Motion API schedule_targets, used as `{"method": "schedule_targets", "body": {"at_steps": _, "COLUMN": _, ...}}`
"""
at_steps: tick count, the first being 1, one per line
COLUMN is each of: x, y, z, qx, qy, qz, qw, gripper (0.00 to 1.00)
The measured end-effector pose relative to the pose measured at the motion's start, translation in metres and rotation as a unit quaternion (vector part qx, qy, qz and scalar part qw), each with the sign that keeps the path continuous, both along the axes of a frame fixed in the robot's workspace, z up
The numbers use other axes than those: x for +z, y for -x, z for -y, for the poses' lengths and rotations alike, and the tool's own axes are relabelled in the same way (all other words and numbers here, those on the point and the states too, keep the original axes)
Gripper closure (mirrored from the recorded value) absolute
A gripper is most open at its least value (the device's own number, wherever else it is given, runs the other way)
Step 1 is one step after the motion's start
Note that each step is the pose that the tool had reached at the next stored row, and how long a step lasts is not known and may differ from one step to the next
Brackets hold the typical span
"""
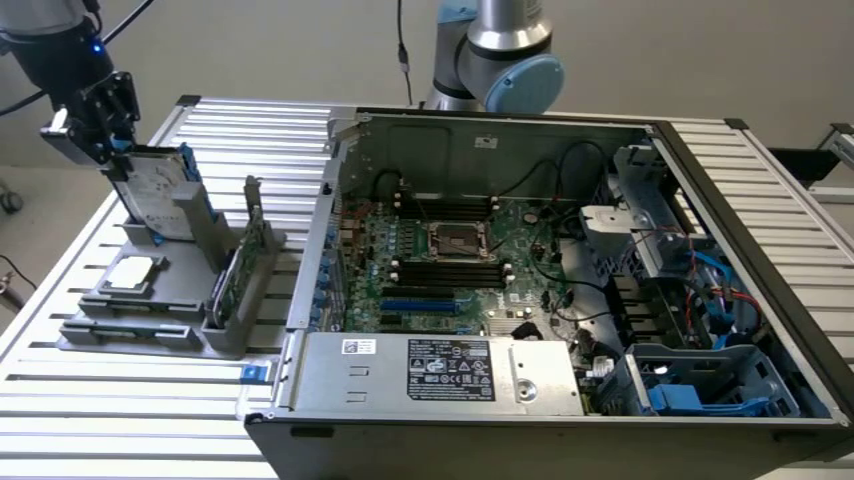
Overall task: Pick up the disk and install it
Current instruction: 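Pick up the disk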
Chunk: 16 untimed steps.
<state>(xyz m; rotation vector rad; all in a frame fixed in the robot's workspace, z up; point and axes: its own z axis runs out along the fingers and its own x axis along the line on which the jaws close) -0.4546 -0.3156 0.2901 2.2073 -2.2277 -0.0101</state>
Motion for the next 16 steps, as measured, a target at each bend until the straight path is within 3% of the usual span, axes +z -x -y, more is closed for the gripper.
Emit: {"method": "schedule_targets", "body": {"at_steps": 16, "x": -0.0007, "y": -0.0023, "z": -0.0001, "qx": -0.016, "qy": 0.0001, "qz": 0.0, "qw": 0.9999, "gripper": 0.52}}
